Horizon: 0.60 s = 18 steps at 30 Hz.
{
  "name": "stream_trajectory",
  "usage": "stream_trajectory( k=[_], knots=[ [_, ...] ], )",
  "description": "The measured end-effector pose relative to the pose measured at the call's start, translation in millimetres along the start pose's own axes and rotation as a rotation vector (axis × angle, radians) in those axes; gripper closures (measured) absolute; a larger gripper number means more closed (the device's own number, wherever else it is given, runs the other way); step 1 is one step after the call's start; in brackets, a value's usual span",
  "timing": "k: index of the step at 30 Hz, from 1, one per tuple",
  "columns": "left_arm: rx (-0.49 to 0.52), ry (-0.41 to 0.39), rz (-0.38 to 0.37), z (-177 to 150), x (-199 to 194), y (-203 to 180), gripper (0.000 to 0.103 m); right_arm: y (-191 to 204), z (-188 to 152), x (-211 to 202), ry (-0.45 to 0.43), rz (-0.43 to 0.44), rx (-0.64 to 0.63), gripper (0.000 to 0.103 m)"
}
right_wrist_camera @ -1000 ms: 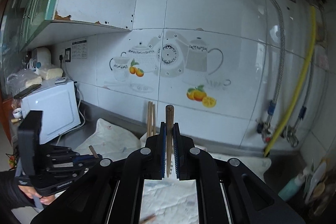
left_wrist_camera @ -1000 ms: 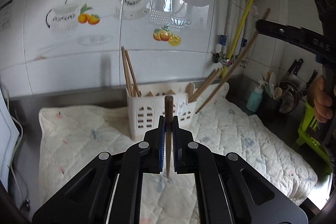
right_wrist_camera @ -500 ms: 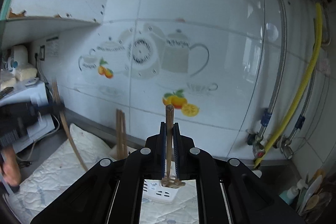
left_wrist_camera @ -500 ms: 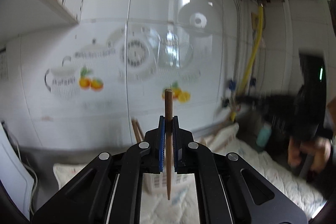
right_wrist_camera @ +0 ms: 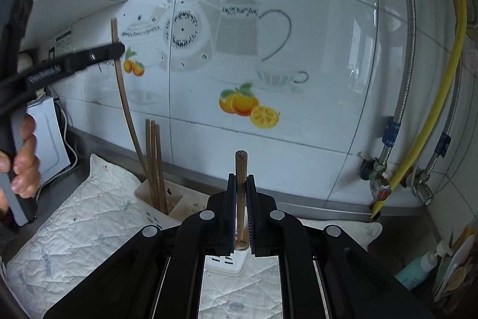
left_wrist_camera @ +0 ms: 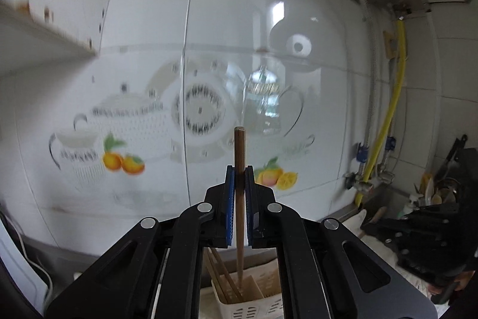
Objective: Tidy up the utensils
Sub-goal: 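Lower both chopsticks into the holder and open both tools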
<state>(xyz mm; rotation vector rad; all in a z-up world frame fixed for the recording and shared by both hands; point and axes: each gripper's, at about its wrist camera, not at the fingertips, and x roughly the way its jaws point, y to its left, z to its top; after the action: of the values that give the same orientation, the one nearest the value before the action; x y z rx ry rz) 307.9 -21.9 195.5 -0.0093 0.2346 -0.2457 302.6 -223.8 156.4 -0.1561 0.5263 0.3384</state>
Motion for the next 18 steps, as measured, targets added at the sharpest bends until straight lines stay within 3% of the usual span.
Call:
stream_trajectory(
  k=[11, 16, 18],
  knots=[
    [-0.034, 0.121, 0.006, -40, 30, 10, 0.098, -6, -10, 10, 0.026, 0.013, 0.029, 0.096],
    [-0.039, 0.122, -0.001, -40, 23, 10, 0.094, -6, -7, -5, -0.007, 0.000, 0.036, 0.089],
    [-0.041, 0.122, 0.003, -39, 17, 9, 0.088, -6, -7, -16, -0.027, -0.006, 0.040, 0.085]
  ],
)
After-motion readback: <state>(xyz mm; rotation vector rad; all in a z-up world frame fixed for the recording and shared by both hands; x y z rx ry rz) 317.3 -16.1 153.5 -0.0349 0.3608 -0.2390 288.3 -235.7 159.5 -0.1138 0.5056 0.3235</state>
